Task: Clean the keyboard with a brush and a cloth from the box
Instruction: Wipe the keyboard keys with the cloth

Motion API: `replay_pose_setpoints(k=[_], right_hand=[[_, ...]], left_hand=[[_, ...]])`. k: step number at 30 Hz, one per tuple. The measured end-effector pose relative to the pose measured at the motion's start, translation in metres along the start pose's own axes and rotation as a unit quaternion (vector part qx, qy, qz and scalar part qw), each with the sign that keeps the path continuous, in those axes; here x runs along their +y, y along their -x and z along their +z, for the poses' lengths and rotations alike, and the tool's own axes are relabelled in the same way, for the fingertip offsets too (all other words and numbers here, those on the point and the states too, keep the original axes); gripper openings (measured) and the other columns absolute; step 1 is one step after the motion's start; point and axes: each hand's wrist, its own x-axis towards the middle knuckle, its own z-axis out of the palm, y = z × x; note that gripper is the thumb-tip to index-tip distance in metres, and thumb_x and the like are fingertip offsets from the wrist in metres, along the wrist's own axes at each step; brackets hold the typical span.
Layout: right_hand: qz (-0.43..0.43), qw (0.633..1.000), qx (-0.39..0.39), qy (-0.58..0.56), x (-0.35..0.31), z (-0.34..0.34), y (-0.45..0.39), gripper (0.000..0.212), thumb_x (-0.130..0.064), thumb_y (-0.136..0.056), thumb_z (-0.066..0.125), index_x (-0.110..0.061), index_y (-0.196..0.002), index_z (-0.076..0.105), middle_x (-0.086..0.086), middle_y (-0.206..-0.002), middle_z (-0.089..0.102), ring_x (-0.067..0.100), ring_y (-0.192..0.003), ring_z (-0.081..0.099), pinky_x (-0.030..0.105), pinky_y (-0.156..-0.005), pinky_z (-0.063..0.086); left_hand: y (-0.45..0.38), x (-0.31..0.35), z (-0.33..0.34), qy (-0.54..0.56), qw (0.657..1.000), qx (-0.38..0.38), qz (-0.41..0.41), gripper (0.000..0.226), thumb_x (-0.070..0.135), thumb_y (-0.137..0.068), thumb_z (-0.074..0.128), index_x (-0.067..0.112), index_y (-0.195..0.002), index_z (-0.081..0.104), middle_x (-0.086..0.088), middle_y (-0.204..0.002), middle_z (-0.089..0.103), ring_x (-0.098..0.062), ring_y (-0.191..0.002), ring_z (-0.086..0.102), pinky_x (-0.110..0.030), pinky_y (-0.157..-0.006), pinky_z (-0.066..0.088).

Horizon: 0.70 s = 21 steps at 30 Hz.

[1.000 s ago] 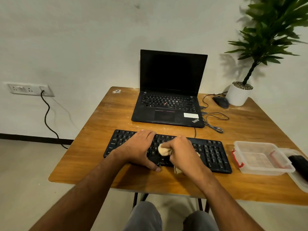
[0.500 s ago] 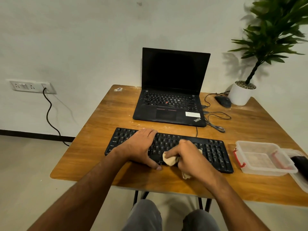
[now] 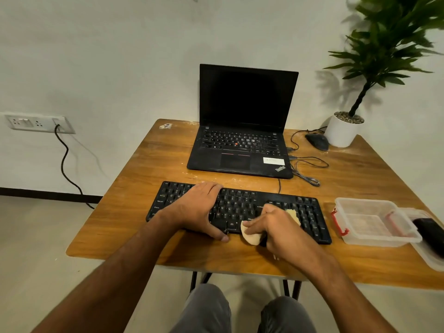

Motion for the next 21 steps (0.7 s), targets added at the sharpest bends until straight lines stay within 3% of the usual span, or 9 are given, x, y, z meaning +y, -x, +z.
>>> replay_pose_setpoints(k=[3, 6, 8, 10, 12, 14, 16, 18, 21], right_hand=[[-0.01, 0.998, 0.069, 0.009, -0.01, 0.0, -0.013, 0.045, 0.007, -0.08, 0.072, -0.019, -0.117, 0.075, -0.003, -0.12, 0.07, 0.01, -0.093, 0.052, 0.015, -0.08, 0.043], [-0.057, 0.997, 0.04, -0.015, -0.024, 0.018, -0.019, 0.043, 0.004, -0.082, 0.071, -0.02, -0.117, 0.076, 0.002, -0.115, 0.063, 0.015, -0.1, 0.054, 0.027, -0.089, 0.049], [-0.057, 0.998, 0.026, -0.006, -0.026, 0.024, -0.014, 0.039, 0.0, -0.086, 0.071, -0.022, -0.118, 0.076, 0.001, -0.111, 0.055, 0.016, -0.103, 0.054, 0.028, -0.093, 0.049], [-0.056, 0.998, 0.011, 0.021, -0.016, 0.024, -0.008, 0.039, 0.003, -0.084, 0.071, -0.019, -0.115, 0.077, 0.002, -0.109, 0.058, 0.017, -0.104, 0.056, 0.031, -0.094, 0.048], [-0.044, 0.995, 0.022, 0.092, 0.001, 0.015, 0.003, 0.025, 0.003, -0.083, 0.073, -0.013, -0.102, 0.076, -0.002, -0.098, 0.065, 0.016, -0.105, 0.064, 0.037, -0.099, 0.05], [0.01, 0.998, 0.024, 0.059, 0.016, 0.006, 0.011, 0.024, 0.004, -0.08, 0.075, -0.016, -0.094, 0.073, 0.001, -0.091, 0.07, 0.019, -0.102, 0.069, 0.043, -0.099, 0.051], [0.022, 0.999, 0.002, 0.042, 0.011, -0.001, 0.008, 0.035, 0.002, -0.083, 0.073, -0.021, -0.108, 0.078, -0.001, -0.105, 0.067, 0.017, -0.102, 0.063, 0.034, -0.094, 0.051], [0.012, 0.998, 0.027, 0.047, -0.001, -0.005, 0.005, 0.04, 0.001, -0.086, 0.069, -0.021, -0.119, 0.074, -0.007, -0.118, 0.067, 0.008, -0.097, 0.053, 0.016, -0.082, 0.044], [-0.026, 0.999, 0.025, 0.012, -0.022, 0.003, -0.007, 0.04, 0.0, -0.088, 0.067, -0.019, -0.122, 0.072, -0.005, -0.126, 0.068, 0.004, -0.091, 0.042, 0.01, -0.07, 0.031]], left_hand=[[0.0, 0.001, -0.001, -0.003, 1.0, -0.004, 0.001, 0.148, 0.089, -0.056, 0.077, 0.015, -0.165, 0.008, -0.002, -0.169, 0.019, -0.022, -0.154, 0.019, -0.038, -0.13, 0.013], [0.001, 0.0, 0.001, -0.007, 1.0, 0.007, 0.008, 0.146, 0.087, -0.058, 0.077, 0.014, -0.165, 0.01, -0.002, -0.168, 0.021, -0.021, -0.153, 0.02, -0.038, -0.13, 0.014], [0.0, 0.0, 0.001, -0.011, 1.0, 0.009, 0.01, 0.143, 0.085, -0.059, 0.078, 0.015, -0.164, 0.011, -0.002, -0.167, 0.022, -0.021, -0.153, 0.021, -0.037, -0.13, 0.014], [0.0, -0.001, 0.001, -0.011, 1.0, 0.008, 0.007, 0.146, 0.087, -0.057, 0.077, 0.015, -0.165, 0.01, -0.002, -0.168, 0.021, -0.021, -0.153, 0.021, -0.038, -0.13, 0.015], [0.0, -0.001, 0.0, -0.006, 1.0, 0.005, 0.004, 0.149, 0.09, -0.054, 0.077, 0.015, -0.165, 0.01, 0.0, -0.168, 0.021, -0.021, -0.153, 0.021, -0.039, -0.13, 0.016], [0.0, -0.001, -0.001, 0.002, 1.0, 0.003, 0.001, 0.149, 0.088, -0.054, 0.079, 0.016, -0.164, 0.01, 0.001, -0.167, 0.021, -0.021, -0.152, 0.022, -0.04, -0.13, 0.017], [0.0, 0.0, -0.002, 0.003, 1.0, -0.002, 0.0, 0.149, 0.087, -0.054, 0.08, 0.016, -0.164, 0.01, -0.001, -0.167, 0.022, -0.022, -0.152, 0.022, -0.039, -0.13, 0.016], [-0.001, 0.002, -0.003, -0.003, 1.0, -0.008, 0.0, 0.149, 0.087, -0.055, 0.079, 0.015, -0.165, 0.009, -0.002, -0.168, 0.021, -0.022, -0.153, 0.021, -0.038, -0.129, 0.015], [0.0, 0.003, -0.003, -0.018, 1.0, -0.003, 0.005, 0.149, 0.09, -0.056, 0.076, 0.015, -0.165, 0.008, -0.003, -0.169, 0.02, -0.022, -0.153, 0.02, -0.038, -0.13, 0.014]])
